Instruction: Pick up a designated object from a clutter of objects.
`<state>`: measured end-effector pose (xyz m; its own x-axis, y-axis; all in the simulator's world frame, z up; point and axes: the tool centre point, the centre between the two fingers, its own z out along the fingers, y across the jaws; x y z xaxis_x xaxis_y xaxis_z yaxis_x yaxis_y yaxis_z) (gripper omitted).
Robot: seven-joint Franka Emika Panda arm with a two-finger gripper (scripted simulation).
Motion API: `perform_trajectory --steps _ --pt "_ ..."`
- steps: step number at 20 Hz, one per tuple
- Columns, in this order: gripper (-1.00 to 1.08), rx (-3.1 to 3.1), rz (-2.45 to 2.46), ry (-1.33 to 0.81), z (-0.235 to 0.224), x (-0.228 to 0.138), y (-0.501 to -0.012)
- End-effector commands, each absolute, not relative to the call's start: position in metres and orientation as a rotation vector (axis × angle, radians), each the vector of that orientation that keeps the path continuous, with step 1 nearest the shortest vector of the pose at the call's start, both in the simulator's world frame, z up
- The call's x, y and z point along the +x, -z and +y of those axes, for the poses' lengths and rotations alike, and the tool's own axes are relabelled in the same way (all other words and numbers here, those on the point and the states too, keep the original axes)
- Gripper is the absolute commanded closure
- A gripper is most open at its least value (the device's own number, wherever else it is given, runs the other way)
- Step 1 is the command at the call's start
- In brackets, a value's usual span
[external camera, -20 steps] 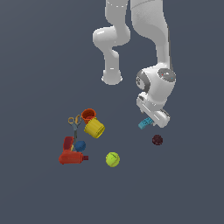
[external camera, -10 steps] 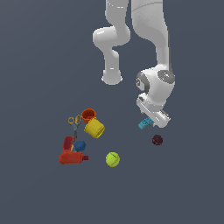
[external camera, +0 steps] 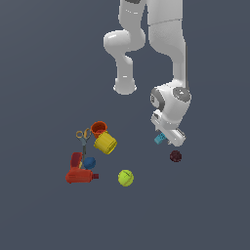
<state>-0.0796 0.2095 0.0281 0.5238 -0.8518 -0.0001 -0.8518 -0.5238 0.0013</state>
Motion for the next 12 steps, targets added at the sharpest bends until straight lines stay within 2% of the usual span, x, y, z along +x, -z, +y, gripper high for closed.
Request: perform_trajectory --steps 1,3,4,12 --pt "-0.92 2.742 -1.533 0.000 0.2097 -0.0791 -0.0231" --pt "-0.92 2.742 -1.533 0.000 0.2097 -0.0790 -0.0220" --pt "1.08 2.742 -1.533 0.000 0.2097 -0.0790 -0.0220" --pt "1.08 2.742 -1.533 0.000 0.2097 -0.0790 -0.0220"
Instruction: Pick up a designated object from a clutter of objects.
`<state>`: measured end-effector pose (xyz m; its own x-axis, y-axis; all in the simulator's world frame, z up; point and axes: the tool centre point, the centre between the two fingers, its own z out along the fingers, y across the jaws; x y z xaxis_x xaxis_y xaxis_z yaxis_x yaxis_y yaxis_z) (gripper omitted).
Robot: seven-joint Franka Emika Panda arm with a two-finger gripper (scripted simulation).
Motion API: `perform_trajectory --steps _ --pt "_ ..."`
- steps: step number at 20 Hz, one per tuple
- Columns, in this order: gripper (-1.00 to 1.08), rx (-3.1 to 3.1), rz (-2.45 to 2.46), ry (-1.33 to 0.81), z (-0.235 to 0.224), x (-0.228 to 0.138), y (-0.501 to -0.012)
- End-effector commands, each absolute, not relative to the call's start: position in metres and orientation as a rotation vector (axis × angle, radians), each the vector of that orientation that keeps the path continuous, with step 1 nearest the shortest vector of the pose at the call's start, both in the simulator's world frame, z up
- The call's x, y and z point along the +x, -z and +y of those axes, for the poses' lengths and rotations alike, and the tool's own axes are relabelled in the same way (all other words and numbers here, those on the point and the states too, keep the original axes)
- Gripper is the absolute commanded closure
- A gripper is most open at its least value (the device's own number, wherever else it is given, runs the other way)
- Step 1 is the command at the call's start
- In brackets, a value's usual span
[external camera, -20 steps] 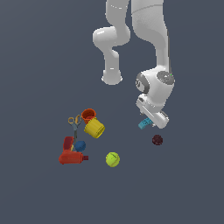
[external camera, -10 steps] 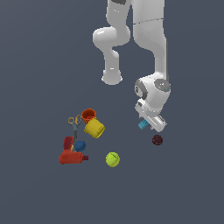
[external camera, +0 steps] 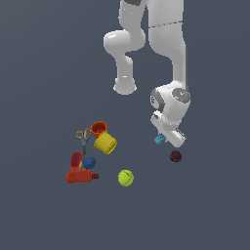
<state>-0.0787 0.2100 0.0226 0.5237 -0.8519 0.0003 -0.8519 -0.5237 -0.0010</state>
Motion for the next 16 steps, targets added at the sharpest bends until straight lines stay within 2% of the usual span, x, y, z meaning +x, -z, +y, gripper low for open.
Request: perform_trajectory --steps 1,8,16 --pt "1.08 -2.742 1.534 0.000 0.210 -0.079 -0.022" --pt "1.08 -2.741 1.533 0.001 0.202 -0.073 -0.032" --pt "1.08 -2.742 1.533 0.001 0.172 -0.049 -0.073"
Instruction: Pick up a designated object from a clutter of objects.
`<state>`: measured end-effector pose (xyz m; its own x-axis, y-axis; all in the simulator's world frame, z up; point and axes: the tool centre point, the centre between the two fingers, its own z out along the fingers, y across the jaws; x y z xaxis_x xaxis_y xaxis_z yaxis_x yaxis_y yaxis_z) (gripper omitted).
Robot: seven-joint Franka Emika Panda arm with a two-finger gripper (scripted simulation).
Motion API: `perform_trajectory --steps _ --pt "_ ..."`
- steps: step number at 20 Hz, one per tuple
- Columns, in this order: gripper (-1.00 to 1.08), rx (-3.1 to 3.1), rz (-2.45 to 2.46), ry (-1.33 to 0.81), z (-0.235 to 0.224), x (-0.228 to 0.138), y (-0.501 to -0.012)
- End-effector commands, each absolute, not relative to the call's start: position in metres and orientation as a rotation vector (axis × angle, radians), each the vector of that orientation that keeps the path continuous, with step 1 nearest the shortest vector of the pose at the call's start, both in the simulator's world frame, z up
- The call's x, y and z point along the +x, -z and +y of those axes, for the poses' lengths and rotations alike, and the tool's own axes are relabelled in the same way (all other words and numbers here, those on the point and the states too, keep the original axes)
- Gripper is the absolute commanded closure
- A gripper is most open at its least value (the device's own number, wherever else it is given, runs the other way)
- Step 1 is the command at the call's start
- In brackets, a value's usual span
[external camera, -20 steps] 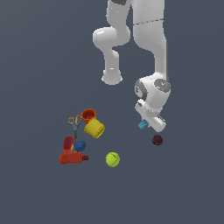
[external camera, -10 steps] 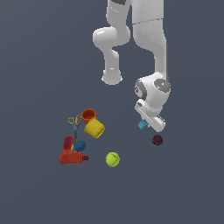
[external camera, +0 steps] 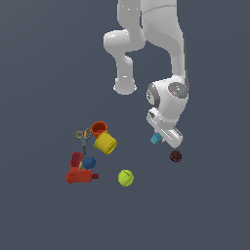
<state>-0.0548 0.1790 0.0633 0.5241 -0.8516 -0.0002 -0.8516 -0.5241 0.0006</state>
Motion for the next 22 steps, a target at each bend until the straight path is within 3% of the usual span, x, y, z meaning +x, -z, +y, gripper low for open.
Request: perform_trajectory --steps 1,22 --pt "1.08 2.743 -1.533 0.000 0.166 -0.045 -0.081" --pt "1.08 2.745 -1.533 0.002 0.034 0.064 -0.261"
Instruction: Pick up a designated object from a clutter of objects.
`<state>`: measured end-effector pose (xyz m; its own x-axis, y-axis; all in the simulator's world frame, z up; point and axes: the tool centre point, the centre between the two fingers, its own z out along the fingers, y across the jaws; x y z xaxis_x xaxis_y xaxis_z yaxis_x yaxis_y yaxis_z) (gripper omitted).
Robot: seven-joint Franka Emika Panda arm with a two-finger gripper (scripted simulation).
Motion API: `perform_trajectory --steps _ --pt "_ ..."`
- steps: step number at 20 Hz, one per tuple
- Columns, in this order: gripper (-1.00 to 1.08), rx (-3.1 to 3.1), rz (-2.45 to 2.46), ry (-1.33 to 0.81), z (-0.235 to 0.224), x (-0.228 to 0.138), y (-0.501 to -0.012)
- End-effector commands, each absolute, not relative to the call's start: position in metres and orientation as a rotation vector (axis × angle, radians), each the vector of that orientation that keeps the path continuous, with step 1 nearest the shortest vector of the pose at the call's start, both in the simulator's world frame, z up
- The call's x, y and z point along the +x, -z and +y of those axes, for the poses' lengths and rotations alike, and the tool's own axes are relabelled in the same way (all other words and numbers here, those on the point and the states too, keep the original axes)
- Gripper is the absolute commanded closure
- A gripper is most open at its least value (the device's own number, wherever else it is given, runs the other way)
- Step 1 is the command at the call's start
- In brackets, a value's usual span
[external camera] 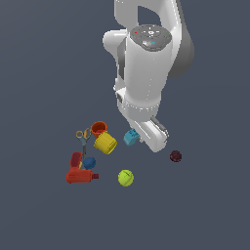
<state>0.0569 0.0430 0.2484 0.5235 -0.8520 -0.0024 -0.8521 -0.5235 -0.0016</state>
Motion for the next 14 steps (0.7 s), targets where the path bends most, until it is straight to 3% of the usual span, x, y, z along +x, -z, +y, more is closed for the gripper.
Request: perform_trajectory --steps 1,14 --pt "1.08 -2.741 1.531 -0.002 0.029 0.069 -0.268" --pt "1.08 -2.742 1.533 -0.001 -0.025 0.118 -0.342"
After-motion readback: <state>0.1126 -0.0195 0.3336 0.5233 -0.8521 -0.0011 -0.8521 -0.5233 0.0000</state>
